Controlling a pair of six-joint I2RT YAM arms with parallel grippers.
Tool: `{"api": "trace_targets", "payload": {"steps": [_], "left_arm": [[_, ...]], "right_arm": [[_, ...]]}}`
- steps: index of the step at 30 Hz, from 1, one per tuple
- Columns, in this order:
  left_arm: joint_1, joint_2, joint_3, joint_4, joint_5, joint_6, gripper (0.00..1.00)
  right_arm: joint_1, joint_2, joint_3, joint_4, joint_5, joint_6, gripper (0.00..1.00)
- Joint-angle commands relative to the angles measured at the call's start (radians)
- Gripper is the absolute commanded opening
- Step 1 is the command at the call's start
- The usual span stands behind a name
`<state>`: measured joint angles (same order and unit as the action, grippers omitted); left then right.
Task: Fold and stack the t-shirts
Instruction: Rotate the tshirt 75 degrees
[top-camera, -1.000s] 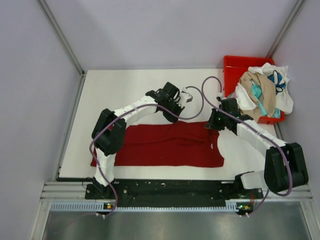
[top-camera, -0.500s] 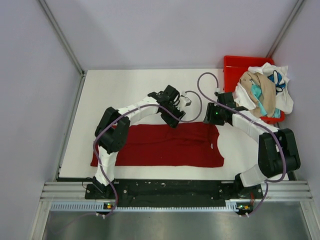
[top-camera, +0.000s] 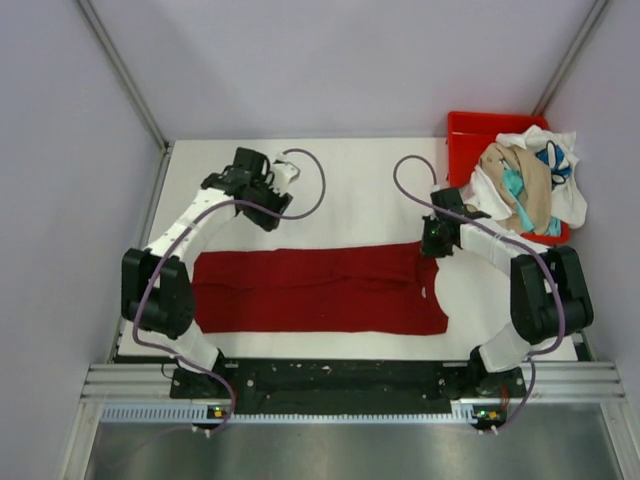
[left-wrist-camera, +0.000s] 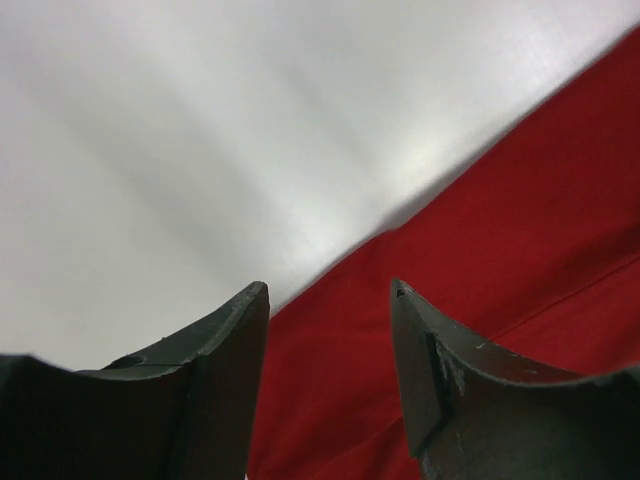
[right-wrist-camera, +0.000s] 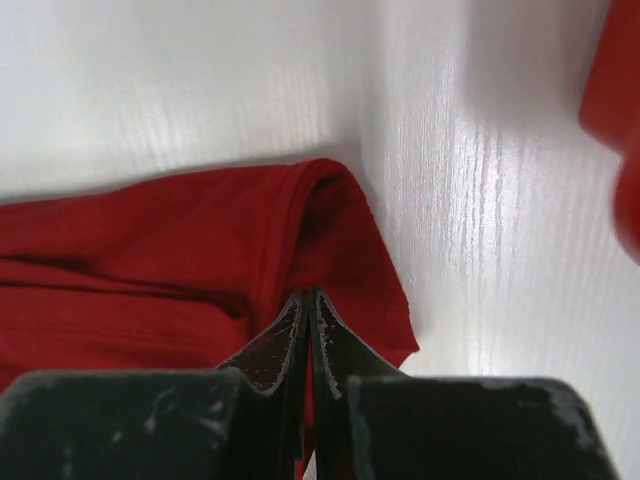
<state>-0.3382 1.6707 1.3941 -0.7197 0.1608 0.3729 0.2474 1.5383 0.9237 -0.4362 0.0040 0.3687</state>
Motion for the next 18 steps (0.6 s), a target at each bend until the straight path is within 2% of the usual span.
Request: {"api": "trace_targets", "payload": {"steps": [1,4,8,13,18], "left_arm": [[0.111,-0.072,-0.073,-0.02,-0.037,0.072,0.56],[0.192,-0.1,-0.112,-0.027,-0.04,0.09,0.56],[0.284,-0.138,-0.194,-0.02,-0.072,0.133,0.55],[0.312,-0.222,-0.305,-0.01,-0.087,0.164,0.53],[0.312,-0.322,-0.389,-0.032,-0.093,0.196,0.48]], "right_arm": [[-0.002,0.124,0.062,-0.013,0.004,-0.014,0.0],[-0.005,0.233,0.151,-0.024,0.011,-0.033,0.0],[-0.011,0.415,0.372,-0.064,-0.001,-0.056,0.0],[-0.007,0.678,0.792,-0.095,-0.102,-0.053,0.0],[0.01,0.833,1.162,-0.127,-0.148,-0.056,0.0]]}}
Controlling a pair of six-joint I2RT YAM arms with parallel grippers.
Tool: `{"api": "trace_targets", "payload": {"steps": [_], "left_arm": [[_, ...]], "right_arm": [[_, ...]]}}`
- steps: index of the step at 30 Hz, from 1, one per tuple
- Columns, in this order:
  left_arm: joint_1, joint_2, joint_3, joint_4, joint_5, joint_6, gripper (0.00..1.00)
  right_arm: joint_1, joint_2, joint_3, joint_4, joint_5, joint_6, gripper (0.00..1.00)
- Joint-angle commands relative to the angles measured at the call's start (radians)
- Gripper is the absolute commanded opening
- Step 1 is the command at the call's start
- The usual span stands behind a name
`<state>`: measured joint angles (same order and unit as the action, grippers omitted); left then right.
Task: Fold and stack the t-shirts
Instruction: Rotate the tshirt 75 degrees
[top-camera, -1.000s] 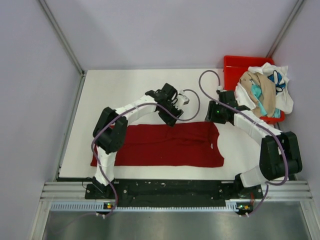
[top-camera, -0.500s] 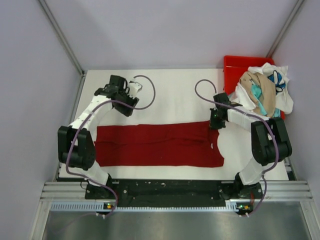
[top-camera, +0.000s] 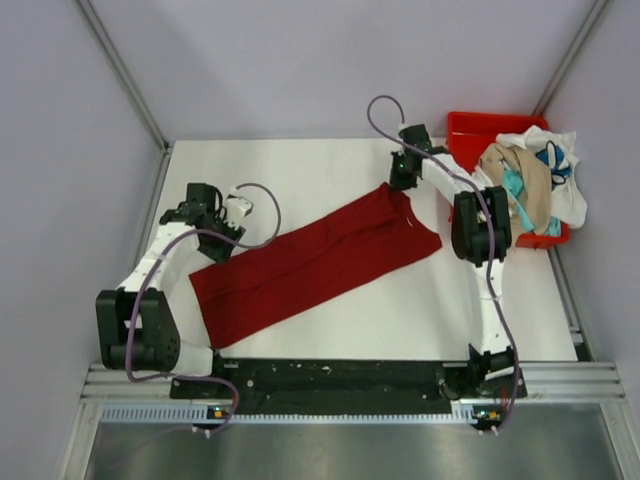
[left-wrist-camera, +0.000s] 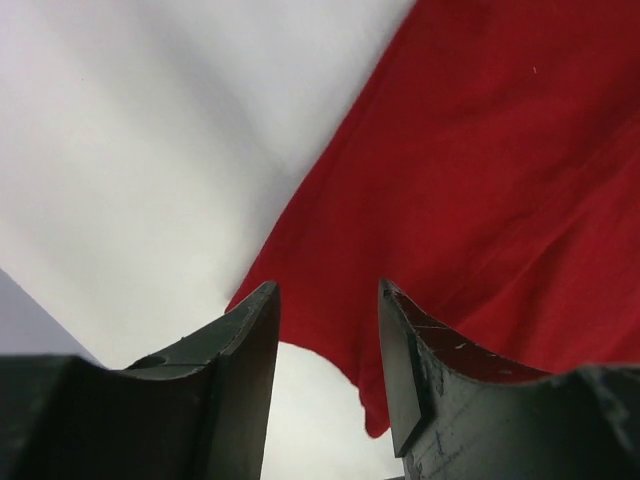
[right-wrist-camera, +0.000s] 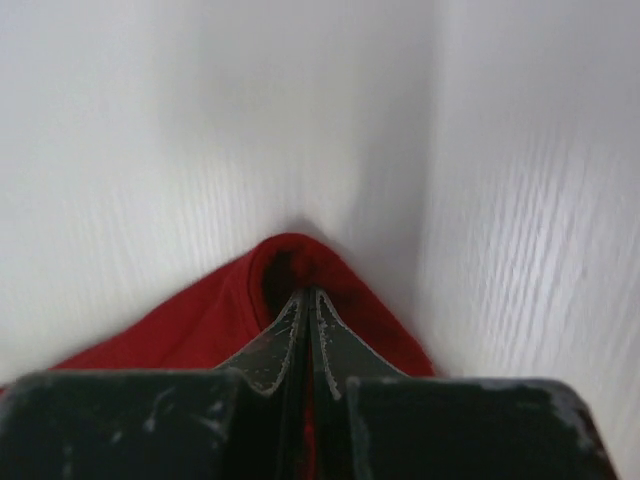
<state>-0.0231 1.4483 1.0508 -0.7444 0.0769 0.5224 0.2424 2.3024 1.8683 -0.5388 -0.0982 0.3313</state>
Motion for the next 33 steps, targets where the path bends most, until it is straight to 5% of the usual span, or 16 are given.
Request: {"api": "trace_targets", "payload": {"steps": [1,6,10,16,22,28,33], "left_arm": [[-0.003,-0.114,-0.06,-0.007,-0.008,0.057,0.47],[-0.003,-0.088,-0.075,0.007,-0.028,0.097,0.43],[0.002,0.004,-0.103,0.052,-0.1,0.119,0.36],[0.008,0.061,-0.216,0.125,-0.17,0.134,0.32],[0.009,-0.052,-0.444,0.163,-0.222,0.198,0.3],[0.008,-0.165,-0.482,0.022,-0.145,0.203,0.31],[0.003,-0.339,-0.335,-0.257,0.258,0.307,0.44]], "right_arm": [[0.017,0.066,0.248,-0.027,-0.035,-0.017,0.02],[0.015,-0.084,0.189,-0.029,0.084,-0.084,0.25],[0.015,-0.295,-0.051,-0.035,0.176,-0.135,0.29],[0.015,-0.498,-0.473,-0.024,0.213,-0.078,0.13],[0.014,-0.489,-0.695,0.049,0.103,-0.038,0.0],[-0.005,-0.277,-0.484,0.017,0.124,-0.06,0.0],[-0.041,0.05,0.069,-0.163,0.104,-0.083,0.0]]}}
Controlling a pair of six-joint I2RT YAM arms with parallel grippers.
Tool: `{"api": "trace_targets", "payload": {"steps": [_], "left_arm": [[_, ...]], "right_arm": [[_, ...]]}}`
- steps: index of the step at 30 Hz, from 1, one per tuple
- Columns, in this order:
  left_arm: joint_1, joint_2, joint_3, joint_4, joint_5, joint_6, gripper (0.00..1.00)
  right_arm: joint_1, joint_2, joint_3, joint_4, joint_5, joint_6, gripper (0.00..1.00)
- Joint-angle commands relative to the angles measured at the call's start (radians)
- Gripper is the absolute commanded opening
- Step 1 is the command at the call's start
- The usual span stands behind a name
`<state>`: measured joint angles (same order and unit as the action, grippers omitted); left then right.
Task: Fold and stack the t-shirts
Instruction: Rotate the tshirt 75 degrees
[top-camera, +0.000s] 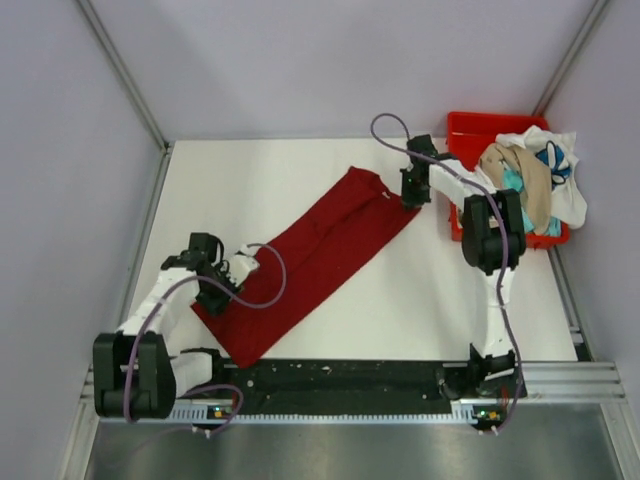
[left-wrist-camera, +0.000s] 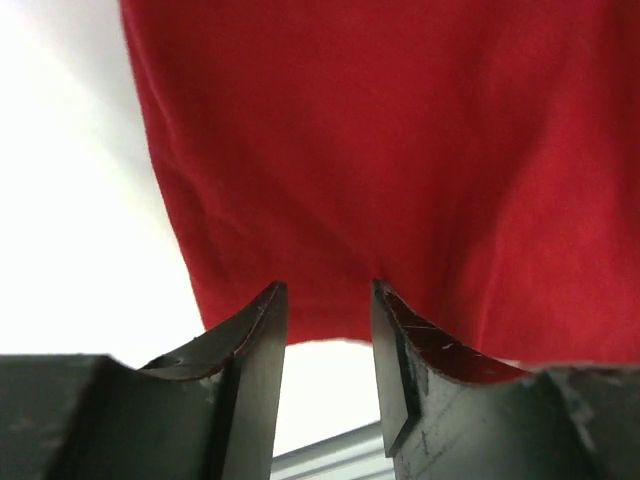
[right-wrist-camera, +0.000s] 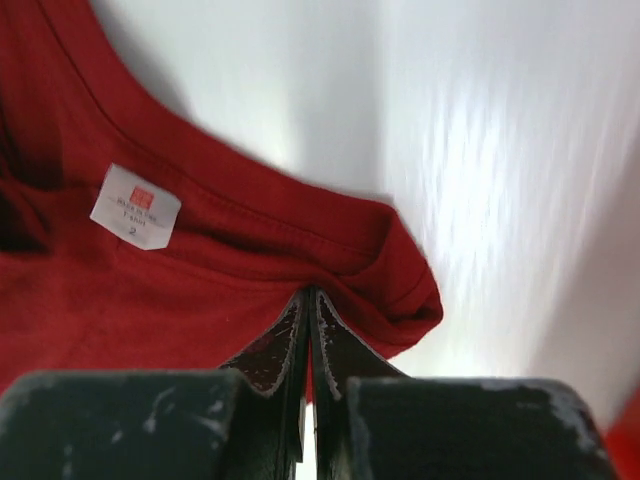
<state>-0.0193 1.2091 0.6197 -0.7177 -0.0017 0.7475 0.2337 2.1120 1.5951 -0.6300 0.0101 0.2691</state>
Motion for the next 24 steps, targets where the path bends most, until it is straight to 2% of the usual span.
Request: {"api": "trace_targets", "payload": {"steps": [1,4,6,8,12,15,18,20,24], "left_arm": [[-0.005,-0.1,0.139,-0.308,0.382,0.082,0.46],[-0.017,-0.083,0.228,-0.301,0.503,0.037,0.49],[-0.048,-0.065,0.261,-0.301,0.557,0.021,0.49],[-0.091,-0.057,0.253,-0.26,0.545,0.001,0.49],[-0.241,-0.016,0.155,-0.071,0.39,-0.042,0.48],[-0.289,0.065,0.124,0.021,0.272,-0.051,0.46],[-0.288,0.11,0.08,0.122,0.117,-0.042,0.46],[-0.288,0.106,0.06,0.138,0.111,-0.028,0.46],[-0.309,0.087,0.022,0.116,0.137,-0.019,0.46]], "right_arm": [[-0.042,0.32,0.476,-0.097,-0.034,-0.01,0.0],[-0.065,0.497,0.832,-0.053,-0.175,0.028,0.01],[-0.065,0.52,0.905,0.031,-0.238,0.044,0.06],[-0.065,0.45,0.823,0.131,-0.297,0.045,0.1],[-0.062,0.222,0.599,0.236,-0.367,-0.011,0.22],[-0.062,0.122,0.452,0.237,-0.302,-0.03,0.38],[-0.066,0.108,0.376,0.187,-0.227,0.051,0.44],[-0.068,0.12,0.342,0.178,-0.216,0.125,0.5],[-0.076,0.202,0.359,0.177,-0.202,0.243,0.54]]}}
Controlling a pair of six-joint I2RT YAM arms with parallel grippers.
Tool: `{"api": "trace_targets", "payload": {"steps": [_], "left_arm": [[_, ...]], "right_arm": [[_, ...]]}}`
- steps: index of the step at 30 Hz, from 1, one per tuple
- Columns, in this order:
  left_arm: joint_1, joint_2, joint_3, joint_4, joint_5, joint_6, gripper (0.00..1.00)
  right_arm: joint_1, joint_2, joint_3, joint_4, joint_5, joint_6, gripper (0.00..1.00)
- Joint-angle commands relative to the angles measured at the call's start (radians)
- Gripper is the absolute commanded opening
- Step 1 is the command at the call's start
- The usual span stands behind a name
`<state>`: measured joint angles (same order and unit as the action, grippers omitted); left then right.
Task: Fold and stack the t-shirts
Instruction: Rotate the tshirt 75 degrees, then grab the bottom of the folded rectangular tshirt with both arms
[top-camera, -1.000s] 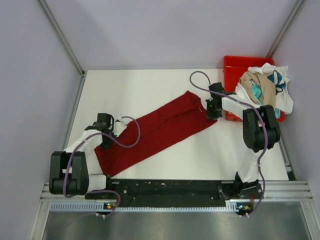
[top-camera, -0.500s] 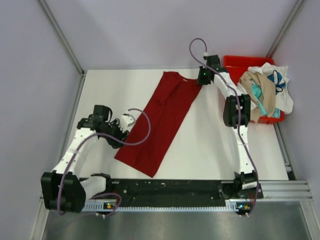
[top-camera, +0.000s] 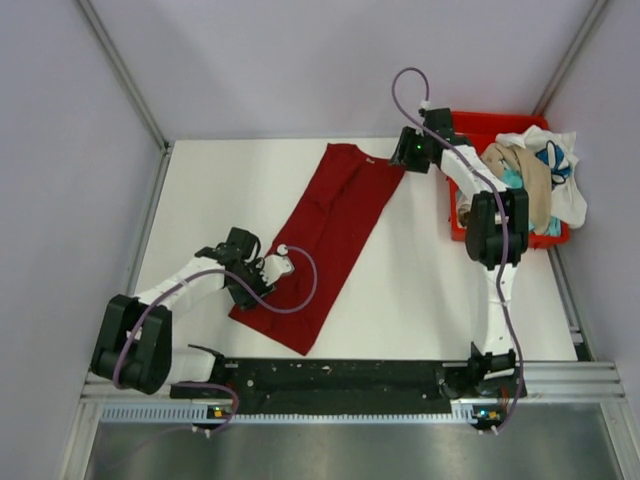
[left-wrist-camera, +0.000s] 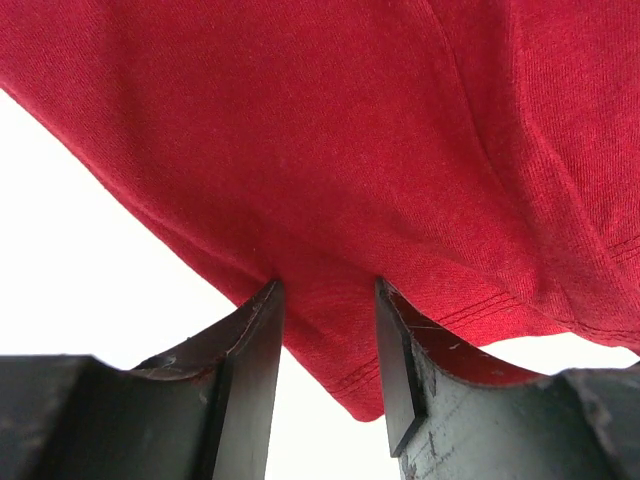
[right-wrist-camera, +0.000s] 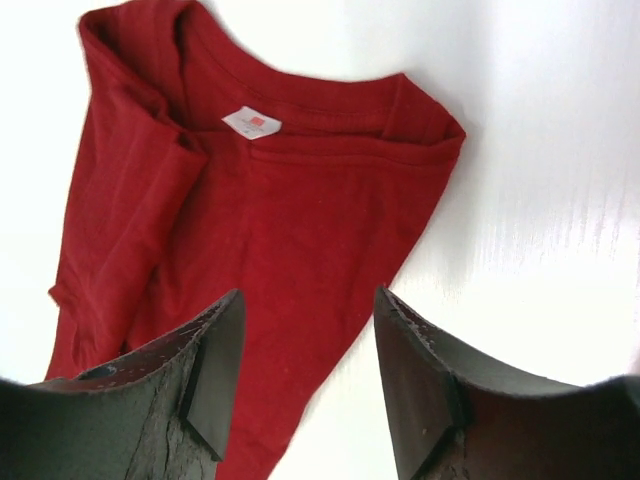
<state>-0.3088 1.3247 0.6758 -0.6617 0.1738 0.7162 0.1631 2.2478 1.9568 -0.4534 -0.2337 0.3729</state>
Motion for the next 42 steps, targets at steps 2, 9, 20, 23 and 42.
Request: {"api": "trace_targets", "payload": {"steps": [2,9,20,23,42], "left_arm": [[-0.047,-0.016,-0.071,0.074,-0.074,0.011,0.46],[-0.186,0.027,-0.085,0.008,-0.031,-0.026,0.45],[-0.431,-0.077,0.071,-0.154,0.245,-0.02,0.49],[-0.429,-0.116,0.057,-0.164,0.199,-0.008,0.52],[-0.392,-0.427,-0.252,-0.032,0.136,0.377,0.52]], "right_arm": [[-0.01,0.126,0.057,-0.001,0.036,0.181,0.57],[-0.01,0.295,0.244,-0.002,-0.006,0.265,0.37],[-0.04,0.398,0.447,0.366,-0.073,0.324,0.25],[-0.039,0.34,0.426,0.377,-0.191,0.226,0.54],[0.501,-1.105,-1.217,0.245,-0.4,-1.135,0.98]]}}
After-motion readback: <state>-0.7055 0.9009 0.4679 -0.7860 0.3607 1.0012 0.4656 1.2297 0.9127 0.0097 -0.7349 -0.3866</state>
